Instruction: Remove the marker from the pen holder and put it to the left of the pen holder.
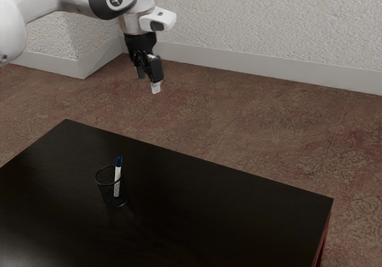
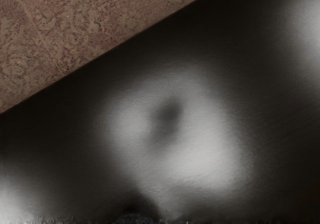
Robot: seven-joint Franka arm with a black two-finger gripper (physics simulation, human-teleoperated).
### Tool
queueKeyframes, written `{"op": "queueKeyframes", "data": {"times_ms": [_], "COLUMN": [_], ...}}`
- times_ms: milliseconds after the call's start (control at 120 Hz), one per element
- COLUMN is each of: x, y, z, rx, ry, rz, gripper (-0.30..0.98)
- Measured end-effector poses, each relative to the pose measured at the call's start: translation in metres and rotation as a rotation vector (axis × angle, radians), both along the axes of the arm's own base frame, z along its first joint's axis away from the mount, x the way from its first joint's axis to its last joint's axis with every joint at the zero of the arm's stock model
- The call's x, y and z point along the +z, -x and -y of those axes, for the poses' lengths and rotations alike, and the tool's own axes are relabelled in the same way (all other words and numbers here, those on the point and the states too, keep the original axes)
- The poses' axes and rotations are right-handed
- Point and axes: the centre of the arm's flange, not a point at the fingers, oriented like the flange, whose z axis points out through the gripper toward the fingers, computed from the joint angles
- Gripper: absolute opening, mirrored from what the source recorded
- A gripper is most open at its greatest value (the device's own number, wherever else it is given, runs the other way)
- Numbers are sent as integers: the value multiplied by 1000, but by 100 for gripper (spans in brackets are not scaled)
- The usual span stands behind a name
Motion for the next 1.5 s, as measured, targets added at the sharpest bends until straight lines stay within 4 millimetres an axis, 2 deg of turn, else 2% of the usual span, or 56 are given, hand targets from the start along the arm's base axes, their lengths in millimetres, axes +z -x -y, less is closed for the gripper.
{"op": "queueKeyframes", "data": {"times_ms": [100,133,258,400,475,525,625,742,850,950,1167,1233,1392,1500], "x": [-9,-19,-85,-147,-182,-196,-208,-213,-224,-244,-264,-265,-267,-260], "y": [-3,-6,-29,-42,-47,-47,-41,-22,-12,-10,-12,-13,-14,-14], "z": [3,6,10,8,-14,-30,-58,-76,-103,-106,-108,-107,-106,-104], "rx": [-41,-57,-83,-95,-72,-54,-26,-8,29,29,26,26,31,31], "ry": [-28,-30,-66,-106,-95,-87,-82,-90,-103,-108,-110,-111,-113,-120], "rz": [-11,-27,-124,-221,-281,-313,-365,-422,-467,-507,-537,-535,-534,-523], "gripper": [69,69,69,69,69,69,69,69,69,69,67,60,28,15]}}
